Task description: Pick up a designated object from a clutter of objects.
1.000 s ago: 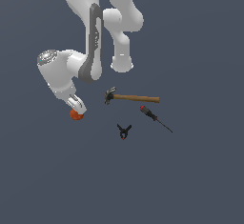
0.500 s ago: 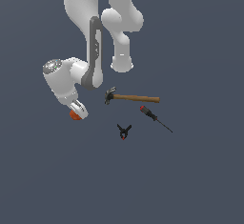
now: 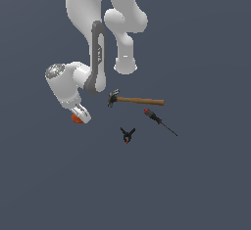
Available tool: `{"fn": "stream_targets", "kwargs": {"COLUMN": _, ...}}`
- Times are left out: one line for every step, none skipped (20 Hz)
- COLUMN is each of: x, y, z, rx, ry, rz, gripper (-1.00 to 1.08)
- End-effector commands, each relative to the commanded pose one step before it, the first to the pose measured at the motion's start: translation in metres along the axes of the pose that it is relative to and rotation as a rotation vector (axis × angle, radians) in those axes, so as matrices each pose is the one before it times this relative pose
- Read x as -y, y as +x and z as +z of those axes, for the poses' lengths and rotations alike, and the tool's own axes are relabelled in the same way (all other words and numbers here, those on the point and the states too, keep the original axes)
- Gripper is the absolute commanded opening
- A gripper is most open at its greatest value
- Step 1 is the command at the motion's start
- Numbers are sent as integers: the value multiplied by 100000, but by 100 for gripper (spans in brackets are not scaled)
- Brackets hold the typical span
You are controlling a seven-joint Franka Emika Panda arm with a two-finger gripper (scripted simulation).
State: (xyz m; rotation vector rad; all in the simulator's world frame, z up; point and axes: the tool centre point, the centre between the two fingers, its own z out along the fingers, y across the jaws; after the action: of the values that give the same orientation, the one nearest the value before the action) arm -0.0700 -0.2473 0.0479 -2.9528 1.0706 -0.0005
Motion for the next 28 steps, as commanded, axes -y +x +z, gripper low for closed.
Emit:
{"fn": "stream_targets", "kwargs": {"x": -43, "y": 23, "z": 102, "rx": 15, "ry": -75, "rz": 41, "gripper": -100}}
{"fn": "stream_targets", "kwargs": {"x": 0, "y": 0, "z": 0, "rx": 0, "ry": 0, "rz": 0, "gripper": -100}}
{"fn": "stream_targets", "kwargs": {"x": 0, "y": 0, "z": 0, "rx": 0, "ry": 0, "rz": 0, "gripper": -100}}
{"fn": "stream_targets", "kwargs": {"x": 0, "y": 0, "z": 0, "rx": 0, "ry": 0, "rz": 0, "gripper": -100}}
{"fn": "stream_targets", "kwargs": {"x": 0, "y": 0, "z": 0, "rx": 0, "ry": 0, "rz": 0, "gripper": -100}}
{"fn": "stream_targets", "kwargs": {"x": 42, "y": -13, "z": -96, "rx": -42, "ry": 80, "rz": -38, "gripper": -100}}
{"fn": "stream_targets", "kwargs": {"x": 23, "y": -3, "z": -27, "rx": 0, "ry": 0, "rz": 0, "gripper": -100}}
{"fn": "stream_targets", "kwargs": {"x": 70, "y": -8, "z": -82, "rx": 0, "ry": 0, "rz": 0, "gripper": -100}}
{"fn": "stream_targets", "kwargs": {"x": 117, "y": -13, "z": -137, "rx": 0, "ry": 0, "rz": 0, "gripper": -100}}
{"fn": "stream_targets", "kwargs": {"x": 164, "y": -18, "z": -191, "rx": 0, "ry": 0, "rz": 0, "gripper": -100}}
{"fn": "stream_targets", "kwargs": {"x": 212, "y": -23, "z": -246, "rx": 0, "ry": 0, "rz": 0, "gripper": -100}}
{"fn": "stream_targets", "kwargs": {"x": 258, "y": -28, "z": -301, "rx": 0, "ry": 0, "rz": 0, "gripper": -100}}
{"fn": "stream_targets", "kwargs": {"x": 305, "y": -33, "z": -356, "rx": 0, "ry": 0, "rz": 0, "gripper": -100}}
{"fn": "stream_targets", "kwargs": {"x": 350, "y": -37, "z": -410, "rx": 0, "ry": 0, "rz": 0, "gripper": -100}}
{"fn": "stream_targets", "kwargs": {"x": 395, "y": -42, "z": -464, "rx": 0, "ry": 0, "rz": 0, "gripper": -100}}
{"fn": "stream_targets", "kwargs": {"x": 439, "y": -46, "z": -516, "rx": 0, "ry": 0, "rz": 0, "gripper": -100}}
{"fn": "stream_targets", "kwargs": {"x": 460, "y": -43, "z": -558, "rx": 4, "ry": -49, "rz": 49, "gripper": -100}}
{"fn": "stream_targets", "kwargs": {"x": 522, "y": -54, "z": -616, "rx": 0, "ry": 0, "rz": 0, "gripper": -100}}
{"fn": "stream_targets", "kwargs": {"x": 561, "y": -57, "z": -663, "rx": 0, "ry": 0, "rz": 0, "gripper": -100}}
{"fn": "stream_targets", "kwargs": {"x": 586, "y": -56, "z": -706, "rx": -10, "ry": -59, "rz": 34, "gripper": -100}}
{"fn": "stream_targets", "kwargs": {"x": 635, "y": -63, "z": -754, "rx": 0, "ry": 0, "rz": 0, "gripper": -100}}
{"fn": "stream_targets", "kwargs": {"x": 662, "y": -63, "z": -797, "rx": -17, "ry": -61, "rz": 28, "gripper": -100}}
{"fn": "stream_targets", "kwargs": {"x": 700, "y": -67, "z": -840, "rx": -15, "ry": -43, "rz": 18, "gripper": -100}}
{"fn": "stream_targets", "kwargs": {"x": 735, "y": -70, "z": -878, "rx": 0, "ry": 0, "rz": 0, "gripper": -100}}
{"fn": "stream_targets", "kwargs": {"x": 752, "y": -70, "z": -907, "rx": -25, "ry": -60, "rz": 24, "gripper": -100}}
{"fn": "stream_targets", "kwargs": {"x": 769, "y": -71, "z": -926, "rx": -19, "ry": -42, "rz": 17, "gripper": -100}}
{"fn": "stream_targets", "kwargs": {"x": 783, "y": -72, "z": -938, "rx": 0, "ry": 0, "rz": 0, "gripper": -100}}
{"fn": "stream_targets", "kwargs": {"x": 788, "y": -71, "z": -952, "rx": -29, "ry": -58, "rz": 24, "gripper": -100}}
